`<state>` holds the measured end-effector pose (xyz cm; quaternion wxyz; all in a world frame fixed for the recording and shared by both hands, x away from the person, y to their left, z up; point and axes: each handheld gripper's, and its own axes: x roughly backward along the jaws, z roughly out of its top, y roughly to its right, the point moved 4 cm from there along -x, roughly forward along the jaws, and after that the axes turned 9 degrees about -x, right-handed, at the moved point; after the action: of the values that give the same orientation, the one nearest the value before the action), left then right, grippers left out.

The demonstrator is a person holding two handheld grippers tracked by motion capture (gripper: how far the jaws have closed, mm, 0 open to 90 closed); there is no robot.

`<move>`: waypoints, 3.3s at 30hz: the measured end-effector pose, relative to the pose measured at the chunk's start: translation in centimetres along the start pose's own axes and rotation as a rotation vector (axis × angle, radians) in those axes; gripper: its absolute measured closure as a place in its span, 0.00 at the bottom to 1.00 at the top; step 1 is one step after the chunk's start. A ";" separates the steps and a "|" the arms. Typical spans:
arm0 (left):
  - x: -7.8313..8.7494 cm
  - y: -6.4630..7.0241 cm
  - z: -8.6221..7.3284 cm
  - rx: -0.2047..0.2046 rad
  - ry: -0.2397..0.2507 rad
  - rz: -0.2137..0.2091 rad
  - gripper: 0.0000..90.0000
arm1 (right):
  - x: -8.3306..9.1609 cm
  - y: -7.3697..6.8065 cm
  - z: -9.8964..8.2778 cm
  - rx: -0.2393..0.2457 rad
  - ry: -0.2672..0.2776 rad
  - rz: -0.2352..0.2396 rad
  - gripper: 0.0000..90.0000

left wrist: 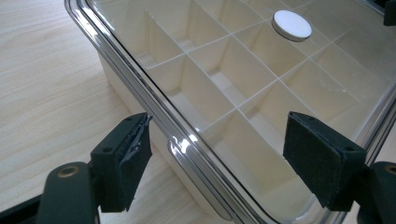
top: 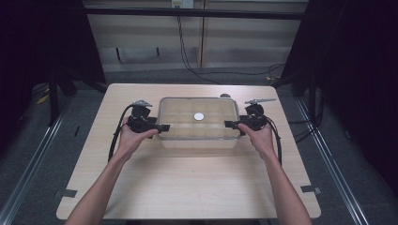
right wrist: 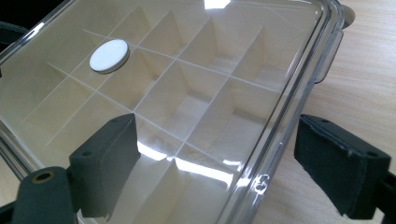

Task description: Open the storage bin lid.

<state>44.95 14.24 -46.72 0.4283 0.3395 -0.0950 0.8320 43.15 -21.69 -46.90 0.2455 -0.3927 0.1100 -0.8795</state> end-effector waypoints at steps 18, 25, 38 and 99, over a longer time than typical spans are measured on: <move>-1.4 0.0 0.6 0.019 -0.019 -0.027 0.16 | -1.6 0.1 0.1 -0.009 -0.006 -0.014 0.09; -1.2 0.0 0.2 0.026 0.031 -0.012 0.23 | -1.8 0.1 0.0 -0.009 0.025 -0.022 0.09; -0.7 0.1 0.6 0.002 0.060 0.000 0.31 | -1.2 -0.1 0.2 -0.003 0.089 -0.040 0.14; 3.2 1.9 -1.1 -0.053 0.190 0.008 0.73 | 4.3 -1.0 -1.8 -0.073 0.290 0.014 0.65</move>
<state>41.67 15.60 -45.22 0.4410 0.2472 -0.0776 0.8593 39.04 -23.06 -44.99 0.2186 -0.2694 0.1790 -0.9206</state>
